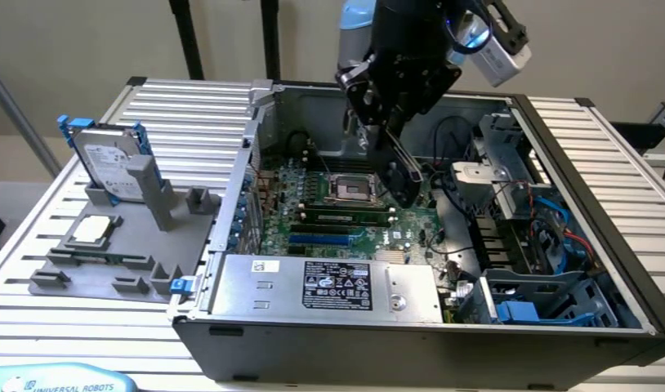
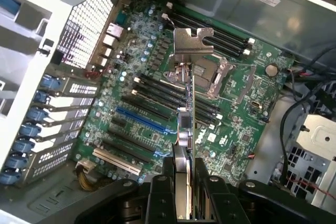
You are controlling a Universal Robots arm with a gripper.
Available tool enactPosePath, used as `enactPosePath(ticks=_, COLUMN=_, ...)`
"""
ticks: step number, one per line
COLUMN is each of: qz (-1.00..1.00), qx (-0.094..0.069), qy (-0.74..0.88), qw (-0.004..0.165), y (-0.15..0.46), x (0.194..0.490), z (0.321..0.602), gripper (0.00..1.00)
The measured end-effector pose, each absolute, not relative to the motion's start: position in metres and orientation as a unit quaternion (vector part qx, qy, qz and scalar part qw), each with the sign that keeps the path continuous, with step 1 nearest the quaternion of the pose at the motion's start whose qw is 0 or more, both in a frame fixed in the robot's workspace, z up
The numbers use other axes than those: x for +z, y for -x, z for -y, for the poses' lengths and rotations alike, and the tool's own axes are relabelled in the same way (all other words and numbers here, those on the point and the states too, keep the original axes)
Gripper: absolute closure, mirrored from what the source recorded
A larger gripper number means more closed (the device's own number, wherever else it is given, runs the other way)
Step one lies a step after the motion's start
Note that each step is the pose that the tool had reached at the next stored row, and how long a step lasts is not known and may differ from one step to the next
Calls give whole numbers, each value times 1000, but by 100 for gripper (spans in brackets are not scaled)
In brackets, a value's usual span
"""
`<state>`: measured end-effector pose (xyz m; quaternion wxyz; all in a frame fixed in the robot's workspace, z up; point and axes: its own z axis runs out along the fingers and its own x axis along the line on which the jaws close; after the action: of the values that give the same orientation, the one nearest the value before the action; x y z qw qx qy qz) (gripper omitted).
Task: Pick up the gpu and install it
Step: 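Insert the gpu into the slot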
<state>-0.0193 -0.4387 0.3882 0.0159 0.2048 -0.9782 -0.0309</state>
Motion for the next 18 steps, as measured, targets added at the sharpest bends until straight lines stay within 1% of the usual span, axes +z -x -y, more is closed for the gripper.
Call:
enactPosePath(ticks=12, qz=950, qx=-29, qy=-310, qw=17, y=19, x=381, z=439, gripper=73)
enactPosePath(ticks=18, qz=932, qx=-26, qy=-362, qw=15, y=19, x=376, z=439, gripper=73)
